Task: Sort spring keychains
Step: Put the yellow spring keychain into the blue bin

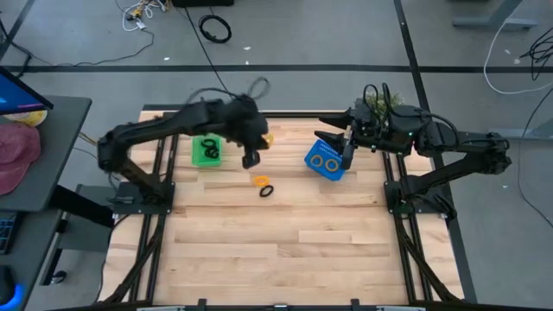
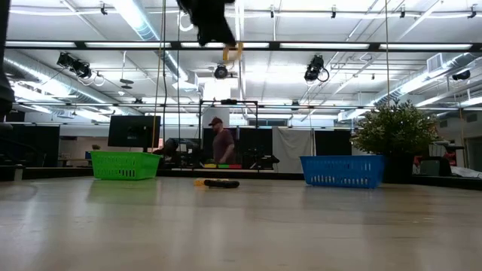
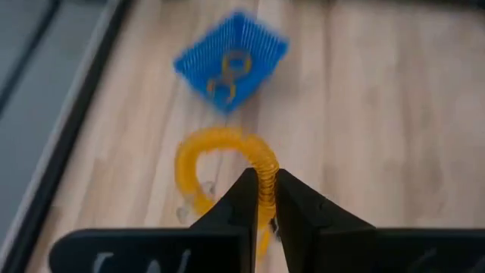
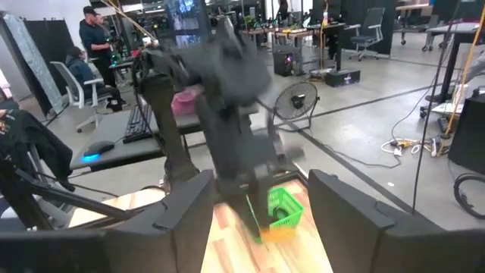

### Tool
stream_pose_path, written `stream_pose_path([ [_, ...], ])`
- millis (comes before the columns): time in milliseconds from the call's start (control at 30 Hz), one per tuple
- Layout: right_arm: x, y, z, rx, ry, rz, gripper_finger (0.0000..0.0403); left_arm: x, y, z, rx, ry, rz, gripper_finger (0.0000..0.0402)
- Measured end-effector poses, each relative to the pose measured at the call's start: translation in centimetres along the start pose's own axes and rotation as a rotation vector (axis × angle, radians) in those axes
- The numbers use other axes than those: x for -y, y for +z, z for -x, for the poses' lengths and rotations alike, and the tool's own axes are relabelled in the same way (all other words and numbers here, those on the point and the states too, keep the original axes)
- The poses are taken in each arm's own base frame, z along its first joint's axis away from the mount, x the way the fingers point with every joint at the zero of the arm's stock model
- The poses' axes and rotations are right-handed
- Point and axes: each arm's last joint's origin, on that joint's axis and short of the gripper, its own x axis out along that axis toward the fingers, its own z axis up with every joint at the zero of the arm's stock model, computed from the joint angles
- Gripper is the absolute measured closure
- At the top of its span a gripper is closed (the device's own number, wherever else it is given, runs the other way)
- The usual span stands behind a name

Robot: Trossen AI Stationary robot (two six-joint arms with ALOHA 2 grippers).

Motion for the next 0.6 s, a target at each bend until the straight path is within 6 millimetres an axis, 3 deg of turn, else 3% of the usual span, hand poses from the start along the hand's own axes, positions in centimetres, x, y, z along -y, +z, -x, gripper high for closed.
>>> stream_pose_path([
  [267, -0.2, 0.1, -0.4, 0.023, 0.003, 0.030, 0.0186, 1.6, 2.4, 7.9, 0.405, -0.089, 0.007, 0.0365],
  [467, -0.6, 0.0, -2.0, 0.057, 0.000, 0.095, 0.0164, 2.6, 3.2, 10.5, 0.577, -0.157, -0.022, 0.0366],
  [600, -0.5, 0.0, -3.0, 0.080, -0.015, 0.105, 0.0142, 3.1, 3.5, 10.8, 0.620, -0.182, -0.021, 0.0367],
])
